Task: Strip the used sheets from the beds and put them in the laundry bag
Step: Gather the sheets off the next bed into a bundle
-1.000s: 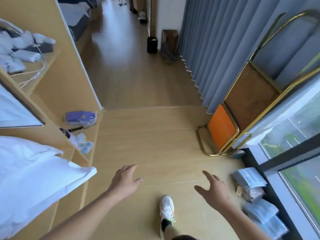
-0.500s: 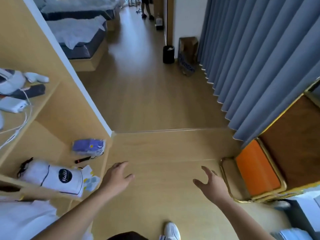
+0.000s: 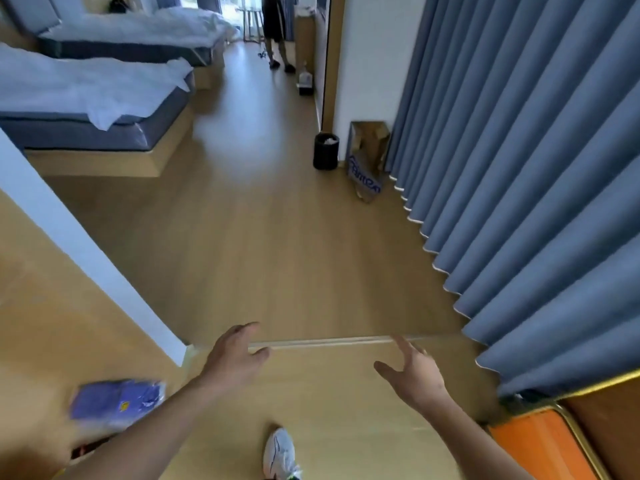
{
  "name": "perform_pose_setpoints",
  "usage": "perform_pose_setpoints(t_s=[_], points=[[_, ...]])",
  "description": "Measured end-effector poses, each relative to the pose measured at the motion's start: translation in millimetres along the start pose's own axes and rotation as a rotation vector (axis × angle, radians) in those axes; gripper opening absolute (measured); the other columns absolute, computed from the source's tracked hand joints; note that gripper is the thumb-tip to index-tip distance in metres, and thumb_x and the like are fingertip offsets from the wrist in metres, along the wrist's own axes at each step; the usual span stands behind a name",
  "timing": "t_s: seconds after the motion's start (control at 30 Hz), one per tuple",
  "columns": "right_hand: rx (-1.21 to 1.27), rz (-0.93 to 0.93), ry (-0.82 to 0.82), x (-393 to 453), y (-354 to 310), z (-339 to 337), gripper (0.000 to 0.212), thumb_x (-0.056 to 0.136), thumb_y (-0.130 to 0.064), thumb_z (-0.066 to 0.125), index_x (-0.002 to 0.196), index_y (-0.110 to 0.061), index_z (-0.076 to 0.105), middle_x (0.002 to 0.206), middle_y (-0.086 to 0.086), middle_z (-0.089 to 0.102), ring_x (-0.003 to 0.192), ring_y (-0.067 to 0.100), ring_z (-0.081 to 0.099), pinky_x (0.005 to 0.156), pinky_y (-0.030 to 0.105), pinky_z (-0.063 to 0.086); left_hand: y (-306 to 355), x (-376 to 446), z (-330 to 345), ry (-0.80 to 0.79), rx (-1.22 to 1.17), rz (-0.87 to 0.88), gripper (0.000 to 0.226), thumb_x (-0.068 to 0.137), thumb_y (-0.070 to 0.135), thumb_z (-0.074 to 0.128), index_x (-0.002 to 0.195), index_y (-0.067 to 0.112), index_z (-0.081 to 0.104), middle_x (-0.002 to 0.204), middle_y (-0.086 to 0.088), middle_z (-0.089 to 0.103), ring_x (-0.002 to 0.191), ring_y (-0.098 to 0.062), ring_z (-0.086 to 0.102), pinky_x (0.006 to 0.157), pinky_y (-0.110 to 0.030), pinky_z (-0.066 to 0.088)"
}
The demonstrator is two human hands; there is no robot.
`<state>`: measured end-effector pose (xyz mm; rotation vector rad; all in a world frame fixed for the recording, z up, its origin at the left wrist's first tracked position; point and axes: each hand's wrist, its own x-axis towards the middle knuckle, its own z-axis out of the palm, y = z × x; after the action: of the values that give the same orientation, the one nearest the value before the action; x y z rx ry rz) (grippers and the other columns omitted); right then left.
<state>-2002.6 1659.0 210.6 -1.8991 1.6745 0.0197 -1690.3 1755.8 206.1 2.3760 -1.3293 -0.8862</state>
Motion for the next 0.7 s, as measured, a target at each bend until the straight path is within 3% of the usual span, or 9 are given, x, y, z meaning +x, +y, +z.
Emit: perform_pose_setpoints(t_s=[0.13, 0.23, 0.37, 0.5, 0.7], points=[[-0.011, 0.033, 0.033, 88.6, -62.9, -36.7, 0.077, 0.096, -0.053, 0.064, 0.159, -0.021, 0.035, 0.155, 0.010, 0.046, 0.142, 0.027, 0.045, 0.111, 0.033, 0.042, 15.9, 100.2, -62.2, 0.025, -0.006, 0.010, 0.060, 0.095, 0.039, 0.068, 0.150, 0.024, 0.048, 0.146, -0.005, 0.053, 0.120, -0.027, 0.061, 0.098, -0.031, 0.049], [-0.011, 0.029, 0.038, 150.3, -99.5, -53.1, 0.074, 0.095, -0.053, 0.066, 0.156, -0.020, 0.040, 0.151, 0.010, 0.051, 0.138, 0.028, 0.048, 0.110, 0.033, 0.042, 20.1, 163.7, -96.5, 0.047, -0.030, -0.014, 0.062, 0.091, 0.037, 0.074, 0.147, 0.020, 0.053, 0.144, -0.010, 0.056, 0.129, -0.029, 0.056, 0.105, -0.033, 0.045], [-0.005, -0.007, -0.008, 235.0, -143.9, -62.1, 0.073, 0.096, -0.049, 0.067, 0.157, -0.022, 0.039, 0.156, 0.005, 0.048, 0.143, 0.025, 0.045, 0.110, 0.027, 0.036, 14.8, 240.0, -116.2, 0.033, -0.069, -0.030, 0.082, 0.075, 0.060, 0.064, 0.143, 0.014, 0.057, 0.144, -0.015, 0.056, 0.134, -0.030, 0.052, 0.112, -0.034, 0.039], [-0.013, -0.090, -0.050, 351.4, -184.0, -63.4, 0.071, 0.096, -0.049, 0.067, 0.157, -0.026, 0.039, 0.156, 0.003, 0.048, 0.141, 0.024, 0.047, 0.107, 0.027, 0.038, 25.4, 323.7, -142.4, 0.050, 0.035, -0.054, 0.062, 0.094, 0.037, 0.071, 0.150, 0.020, 0.050, 0.151, -0.006, 0.053, 0.138, -0.023, 0.049, 0.107, -0.027, 0.035], [0.018, -0.154, -0.127, 532.4, -268.6, -95.3, 0.076, 0.092, -0.052, 0.070, 0.157, -0.027, 0.039, 0.155, 0.007, 0.048, 0.139, 0.026, 0.049, 0.108, 0.029, 0.039, 52.4, 465.2, -202.3, 0.080, 0.017, -0.192, 0.063, 0.095, 0.041, 0.069, 0.152, 0.025, 0.046, 0.148, -0.008, 0.054, 0.133, -0.025, 0.052, 0.106, -0.028, 0.038]])
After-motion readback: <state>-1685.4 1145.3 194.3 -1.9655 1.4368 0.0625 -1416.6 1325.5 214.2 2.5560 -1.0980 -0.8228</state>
